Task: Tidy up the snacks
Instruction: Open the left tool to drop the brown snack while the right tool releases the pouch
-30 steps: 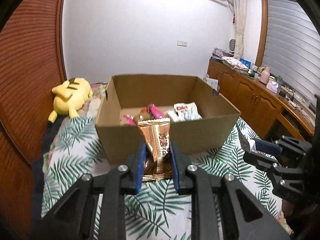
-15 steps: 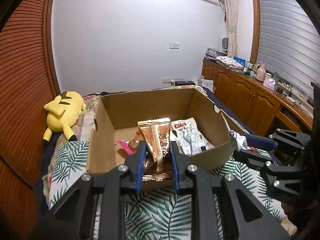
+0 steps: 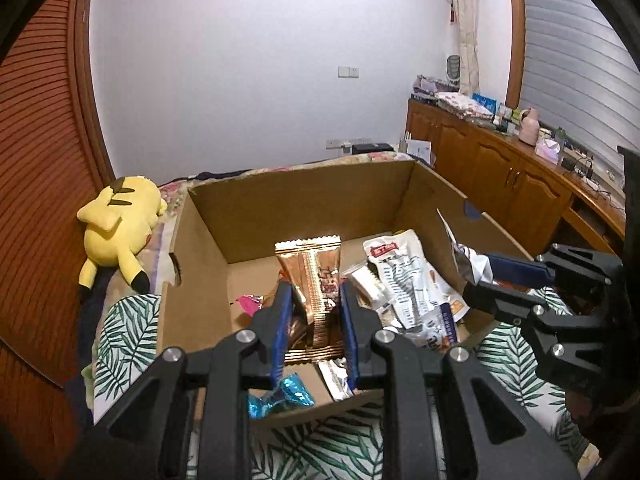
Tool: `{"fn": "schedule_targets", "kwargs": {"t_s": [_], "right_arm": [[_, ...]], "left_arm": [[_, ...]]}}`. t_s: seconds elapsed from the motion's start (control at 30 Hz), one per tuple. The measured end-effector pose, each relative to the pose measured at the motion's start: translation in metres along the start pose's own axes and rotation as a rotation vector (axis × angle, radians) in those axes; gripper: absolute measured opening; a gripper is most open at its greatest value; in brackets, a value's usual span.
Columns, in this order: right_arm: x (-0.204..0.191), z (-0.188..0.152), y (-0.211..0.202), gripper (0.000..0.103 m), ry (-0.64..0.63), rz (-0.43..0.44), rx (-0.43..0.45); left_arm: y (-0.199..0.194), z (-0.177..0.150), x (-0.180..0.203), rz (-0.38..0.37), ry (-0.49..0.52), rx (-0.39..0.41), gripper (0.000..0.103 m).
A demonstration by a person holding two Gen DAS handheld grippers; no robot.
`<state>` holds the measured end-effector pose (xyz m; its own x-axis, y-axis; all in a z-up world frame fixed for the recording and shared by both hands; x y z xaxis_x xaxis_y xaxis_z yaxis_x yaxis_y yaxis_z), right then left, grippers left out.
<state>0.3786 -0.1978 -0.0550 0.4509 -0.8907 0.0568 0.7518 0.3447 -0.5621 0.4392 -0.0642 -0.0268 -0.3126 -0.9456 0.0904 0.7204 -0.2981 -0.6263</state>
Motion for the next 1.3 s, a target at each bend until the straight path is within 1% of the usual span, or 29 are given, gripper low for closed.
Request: {"fn": "schedule_targets", "kwargs": {"t_s": [0.2, 0.3, 0.37, 0.53, 0.73, 0.93, 1.03, 1.1, 1.17, 1.2, 1.3], "right_arm": [[0.004, -0.001, 0.018, 0.029, 0.000, 0.005, -0.022], [0.007, 0.000, 0.027, 0.029, 0.018, 0.022, -0.036], [0.010, 0.001, 0.033, 0.029, 0.033, 0.032, -0.050], [0.016, 0.001, 0.042, 0.029, 0.057, 0.044, -0.081], [0.023, -0.004, 0.051, 0.029, 0.077, 0.051, -0.129], [0.025, -0.006, 0.058, 0.029, 0.091, 0.066, -0.163], [0.024, -0.007, 0.061, 0.030, 0.103, 0.079, -0.171], [0.026, -0.007, 0.060, 0.030, 0.113, 0.076, -0.168], [0.025, -0.006, 0.058, 0.035, 0.111, 0.070, -0.161], [0.023, -0.006, 0.057, 0.038, 0.111, 0.067, -0.161], [0.020, -0.003, 0.045, 0.038, 0.110, 0.056, -0.148]], "left_arm": [[0.015, 0.005, 0.002, -0.009, 0.012, -0.020, 0.020], [0.024, 0.005, 0.002, -0.021, 0.020, -0.052, 0.021], [0.032, 0.004, 0.003, -0.032, 0.030, -0.089, 0.021], [0.045, -0.001, 0.003, -0.032, 0.049, -0.156, 0.021], [0.056, -0.007, 0.005, -0.055, 0.030, -0.209, 0.021], [0.063, -0.012, 0.008, -0.056, 0.031, -0.248, 0.022], [0.061, -0.012, 0.006, -0.050, 0.025, -0.242, 0.026], [0.058, -0.012, 0.004, -0.044, 0.017, -0.236, 0.031], [0.053, -0.011, 0.003, -0.034, 0.004, -0.220, 0.034], [0.051, -0.010, 0.001, -0.031, -0.002, -0.216, 0.035], [0.038, -0.009, -0.002, -0.025, -0.015, -0.195, 0.035]]}}
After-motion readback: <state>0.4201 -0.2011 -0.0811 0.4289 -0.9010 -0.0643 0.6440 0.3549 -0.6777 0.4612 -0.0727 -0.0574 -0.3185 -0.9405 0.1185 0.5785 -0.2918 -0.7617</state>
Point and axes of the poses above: each gripper's, at about its wrist camera, not at the fingertips, and y roughly the way its jaws point, x to its right, z to its top, the point moved 8 cm from there along y, roughly the way its jaws point, and after that the axes turned 5 degrees about -y, right-handed, at the moved point
